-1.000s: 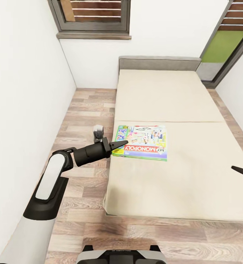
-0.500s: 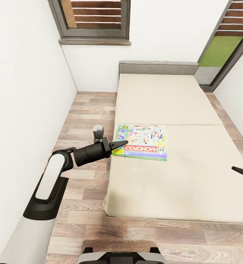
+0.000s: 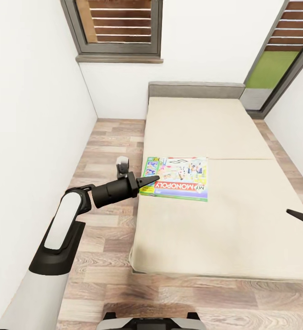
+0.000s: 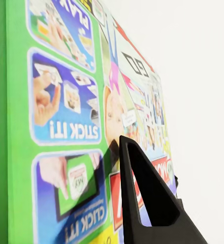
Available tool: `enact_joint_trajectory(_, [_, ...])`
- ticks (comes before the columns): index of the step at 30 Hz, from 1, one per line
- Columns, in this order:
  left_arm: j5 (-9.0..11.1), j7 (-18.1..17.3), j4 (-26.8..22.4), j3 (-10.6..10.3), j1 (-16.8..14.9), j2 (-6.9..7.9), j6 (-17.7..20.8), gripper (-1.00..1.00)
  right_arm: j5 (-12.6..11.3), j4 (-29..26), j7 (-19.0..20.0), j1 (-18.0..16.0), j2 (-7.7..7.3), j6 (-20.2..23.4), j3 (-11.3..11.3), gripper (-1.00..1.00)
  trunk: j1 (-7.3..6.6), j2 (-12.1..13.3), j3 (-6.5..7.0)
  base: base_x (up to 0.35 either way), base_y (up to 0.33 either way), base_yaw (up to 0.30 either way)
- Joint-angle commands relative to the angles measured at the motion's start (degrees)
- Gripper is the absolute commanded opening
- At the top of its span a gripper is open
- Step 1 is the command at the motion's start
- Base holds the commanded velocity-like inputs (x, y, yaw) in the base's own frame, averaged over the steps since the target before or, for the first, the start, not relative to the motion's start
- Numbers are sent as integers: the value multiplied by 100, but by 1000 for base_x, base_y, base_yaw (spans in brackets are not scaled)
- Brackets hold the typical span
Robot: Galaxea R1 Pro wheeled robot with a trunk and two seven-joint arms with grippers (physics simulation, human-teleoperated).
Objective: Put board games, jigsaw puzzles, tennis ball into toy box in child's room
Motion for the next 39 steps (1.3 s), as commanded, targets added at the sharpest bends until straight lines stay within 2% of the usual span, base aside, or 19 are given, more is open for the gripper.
enact_joint_trajectory(1, [-20,-21,0,5,-2,-1,21,-100,6,1,20,-3,0,19,7,100,3,-9,2,0,0,0])
enact_joint_trajectory(9, [-21,-30,0,17,23,3,19,-100,6,1,21,-1,3,9,67,100,3,-9,76,0,0,0])
enact_joint_trajectory(22, [-12,-34,4,235,155,14,13,-100,9,1,17,1,4,-17,113,100,3,-9,197,0,0,0])
enact_joint_trajectory(39, [-24,4,18,273,204,15,10,-100,10,1,16,1,4,-36,153,100,3,-9,355,0,0,0])
